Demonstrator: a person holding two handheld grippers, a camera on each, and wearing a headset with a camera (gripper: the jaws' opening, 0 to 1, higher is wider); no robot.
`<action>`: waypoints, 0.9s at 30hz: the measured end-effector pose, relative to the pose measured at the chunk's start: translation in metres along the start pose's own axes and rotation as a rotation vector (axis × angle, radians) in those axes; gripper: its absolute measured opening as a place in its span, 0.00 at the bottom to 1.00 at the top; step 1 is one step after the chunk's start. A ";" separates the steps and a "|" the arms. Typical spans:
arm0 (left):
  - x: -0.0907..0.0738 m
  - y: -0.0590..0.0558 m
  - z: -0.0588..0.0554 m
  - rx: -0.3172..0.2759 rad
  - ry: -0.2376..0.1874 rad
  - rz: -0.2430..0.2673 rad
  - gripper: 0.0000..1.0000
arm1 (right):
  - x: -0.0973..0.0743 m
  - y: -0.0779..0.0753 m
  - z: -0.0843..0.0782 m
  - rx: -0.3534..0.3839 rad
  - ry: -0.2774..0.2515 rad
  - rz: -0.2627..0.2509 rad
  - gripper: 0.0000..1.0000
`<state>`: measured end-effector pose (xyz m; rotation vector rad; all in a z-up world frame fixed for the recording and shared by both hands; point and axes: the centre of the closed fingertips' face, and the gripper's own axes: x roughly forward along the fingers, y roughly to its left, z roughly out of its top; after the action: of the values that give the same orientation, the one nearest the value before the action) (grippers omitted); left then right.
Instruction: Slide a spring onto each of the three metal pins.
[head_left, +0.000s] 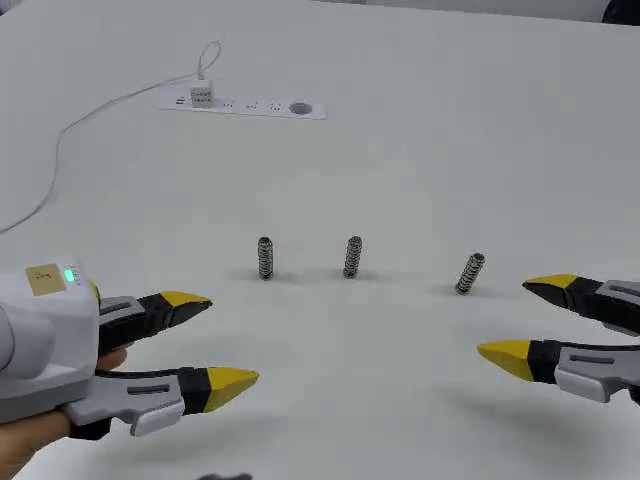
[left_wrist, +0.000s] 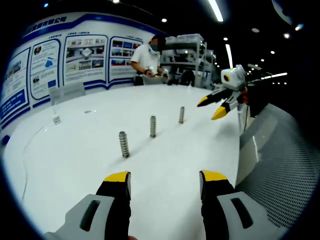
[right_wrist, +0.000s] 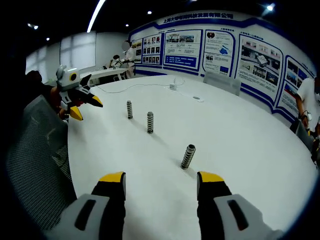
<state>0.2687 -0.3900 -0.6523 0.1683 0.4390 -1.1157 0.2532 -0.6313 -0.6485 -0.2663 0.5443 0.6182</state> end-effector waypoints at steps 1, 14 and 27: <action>0.000 0.001 0.000 -0.004 -0.003 0.003 0.57 | -0.001 0.000 -0.001 0.001 0.000 -0.002 0.59; -0.003 0.005 0.001 -0.027 -0.018 0.024 0.57 | -0.010 -0.007 -0.003 0.030 -0.001 -0.028 0.61; -0.003 0.007 0.000 -0.037 -0.019 0.029 0.58 | -0.011 -0.006 -0.003 0.047 -0.005 -0.032 0.61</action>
<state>0.2742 -0.3848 -0.6515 0.1308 0.4384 -1.0797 0.2486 -0.6427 -0.6447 -0.2285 0.5478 0.5738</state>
